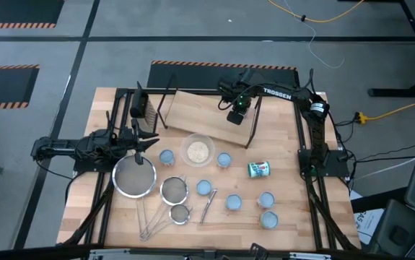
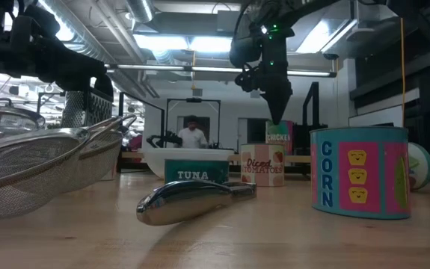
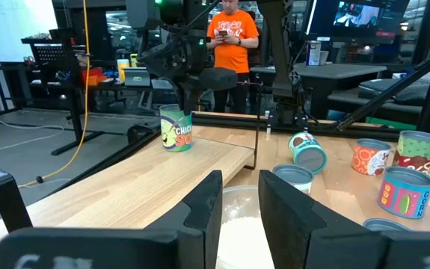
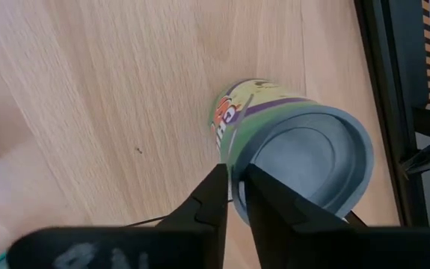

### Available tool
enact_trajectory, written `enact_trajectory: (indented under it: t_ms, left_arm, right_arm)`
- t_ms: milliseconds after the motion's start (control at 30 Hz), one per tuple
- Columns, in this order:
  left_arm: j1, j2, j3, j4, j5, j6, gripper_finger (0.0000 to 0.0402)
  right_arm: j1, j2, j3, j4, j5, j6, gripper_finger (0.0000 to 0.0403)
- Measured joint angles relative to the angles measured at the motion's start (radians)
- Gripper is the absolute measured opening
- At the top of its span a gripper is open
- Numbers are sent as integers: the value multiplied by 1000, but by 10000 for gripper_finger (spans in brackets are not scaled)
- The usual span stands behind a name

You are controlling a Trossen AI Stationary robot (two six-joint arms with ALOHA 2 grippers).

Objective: Pick and place cans onto a shelf
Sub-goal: Put the canned chicken soup on the shelf, then put the canned carrots on the shelf

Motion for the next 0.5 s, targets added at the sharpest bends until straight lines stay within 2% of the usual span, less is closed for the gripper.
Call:
enact_trajectory:
  t_ms: [333,500]
  left_arm:
    - [0,0,0,0,0,0,82]
    - [0,0,0,0,0,0,82]
  right_arm:
    - [0,0,0,0,0,-1,149]
    - [0,0,0,3,0,-1,172]
